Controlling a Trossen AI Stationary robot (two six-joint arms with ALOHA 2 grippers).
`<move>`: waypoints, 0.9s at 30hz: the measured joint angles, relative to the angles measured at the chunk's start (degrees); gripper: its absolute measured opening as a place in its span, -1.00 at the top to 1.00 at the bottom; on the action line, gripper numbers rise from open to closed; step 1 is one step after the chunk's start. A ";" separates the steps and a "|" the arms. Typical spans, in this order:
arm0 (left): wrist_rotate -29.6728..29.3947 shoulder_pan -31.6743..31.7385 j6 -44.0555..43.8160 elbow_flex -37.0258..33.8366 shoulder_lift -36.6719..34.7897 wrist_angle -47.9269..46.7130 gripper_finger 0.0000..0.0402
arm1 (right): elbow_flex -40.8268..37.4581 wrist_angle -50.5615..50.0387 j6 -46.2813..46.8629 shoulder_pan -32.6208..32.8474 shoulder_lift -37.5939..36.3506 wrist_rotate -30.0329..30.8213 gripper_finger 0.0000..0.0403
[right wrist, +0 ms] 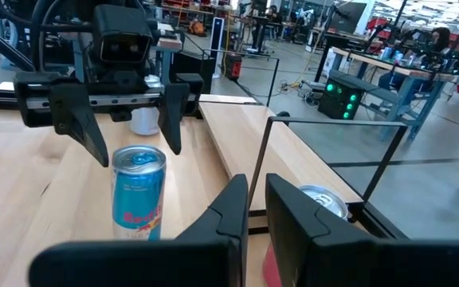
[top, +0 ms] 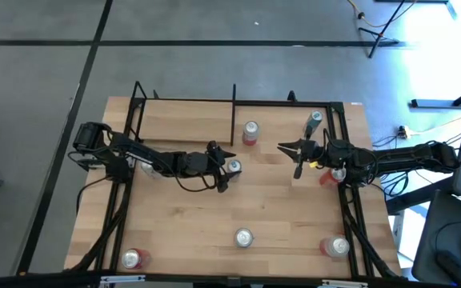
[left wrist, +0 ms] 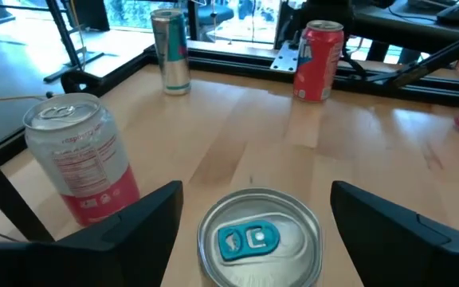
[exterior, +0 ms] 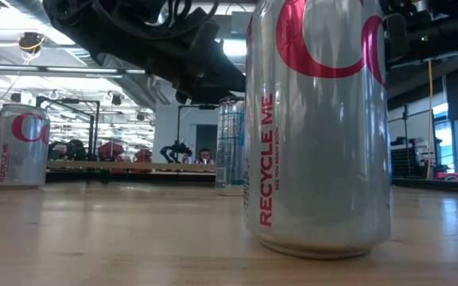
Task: Place canned beverage on shelf
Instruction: Put the bottom blue soda can on the shelf
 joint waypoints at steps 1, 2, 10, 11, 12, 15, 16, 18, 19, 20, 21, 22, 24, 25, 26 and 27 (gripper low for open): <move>-0.01 0.00 0.00 0.01 0.00 0.02 -0.56 | 0.00 0.02 0.02 0.00 0.00 0.00 0.81; -0.04 0.00 -0.01 0.00 0.00 0.02 -0.56 | 0.00 0.00 0.00 0.00 0.00 0.00 0.81; -0.63 0.00 -0.34 -0.02 0.50 -3.29 -0.56 | 0.00 0.03 0.01 0.00 0.00 0.00 0.81; -1.20 0.04 -0.49 -0.04 0.50 -3.69 -0.56 | 0.00 0.04 0.00 0.00 0.00 0.00 0.81; -1.97 0.08 -0.50 -0.05 0.50 -3.91 -0.56 | 0.00 0.03 0.01 0.00 0.00 0.01 0.81; -3.42 0.11 -0.47 -0.05 0.48 -4.18 -0.56 | 0.00 0.04 0.00 0.00 0.00 0.00 0.81; -3.06 0.14 -0.48 -0.04 0.48 -4.15 -0.56 | 0.00 0.04 0.00 0.00 0.00 0.00 0.81; -1.24 0.35 -0.22 -0.02 0.48 -4.25 -0.56 | 0.00 0.04 0.00 0.00 0.00 0.00 0.81; 0.02 0.52 -0.10 -0.02 0.48 -4.73 -0.55 | 0.00 0.04 0.01 0.00 0.00 0.00 0.81; 0.79 0.72 0.02 -0.02 0.48 -5.35 -0.55 | 0.00 0.04 0.01 0.00 0.00 0.00 0.81; 1.26 0.93 -0.01 -0.02 0.48 -5.86 -0.55 | 0.00 0.04 0.00 0.00 0.00 0.00 0.81; 1.20 1.13 0.03 -0.02 0.48 -6.03 -0.55 | 0.00 0.04 0.00 0.00 0.00 0.00 0.81; 1.31 1.55 0.91 -0.02 0.48 -5.78 -0.55 | 0.00 0.04 0.02 0.00 0.00 0.00 0.81; 1.59 1.73 1.33 -0.02 0.48 -5.59 -0.55 | 0.00 0.04 0.02 0.00 0.00 0.00 0.81; 2.28 2.06 1.58 -0.02 0.48 -5.51 -0.54 | 0.00 0.04 0.01 0.00 0.00 0.00 0.81; 3.40 2.46 1.82 -0.02 0.48 -5.53 -0.53 | 0.00 0.04 0.00 0.00 0.00 0.00 0.81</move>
